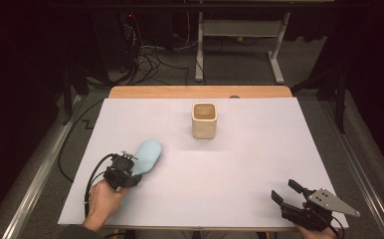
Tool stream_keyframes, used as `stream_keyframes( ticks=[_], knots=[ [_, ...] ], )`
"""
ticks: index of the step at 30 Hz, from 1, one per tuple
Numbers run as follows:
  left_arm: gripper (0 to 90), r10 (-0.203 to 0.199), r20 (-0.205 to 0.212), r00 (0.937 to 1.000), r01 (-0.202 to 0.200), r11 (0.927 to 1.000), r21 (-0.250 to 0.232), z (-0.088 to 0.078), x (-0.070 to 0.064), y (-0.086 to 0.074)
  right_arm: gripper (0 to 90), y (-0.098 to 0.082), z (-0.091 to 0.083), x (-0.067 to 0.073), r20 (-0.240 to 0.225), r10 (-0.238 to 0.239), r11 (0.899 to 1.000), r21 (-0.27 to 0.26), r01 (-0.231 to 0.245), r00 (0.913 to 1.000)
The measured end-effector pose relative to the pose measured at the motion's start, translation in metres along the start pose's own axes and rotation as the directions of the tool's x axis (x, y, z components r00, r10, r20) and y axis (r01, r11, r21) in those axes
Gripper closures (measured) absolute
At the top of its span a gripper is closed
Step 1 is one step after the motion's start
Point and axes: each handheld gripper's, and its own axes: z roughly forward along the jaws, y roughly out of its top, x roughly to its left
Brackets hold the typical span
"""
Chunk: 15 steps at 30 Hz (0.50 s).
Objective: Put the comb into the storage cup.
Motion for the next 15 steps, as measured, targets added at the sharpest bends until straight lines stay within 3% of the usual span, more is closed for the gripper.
stream_keyframes(
  ticks=[15],
  knots=[
    [69.5, 0.032, 0.049, 0.9983, -0.029, 0.9983, -0.051, -0.0085, -0.0068, 0.0009, 27.4, 0.0, 0.0002, 0.0, -0.001, 0.001, 1.0, 0.002, -0.001, 1.0]
  ],
)
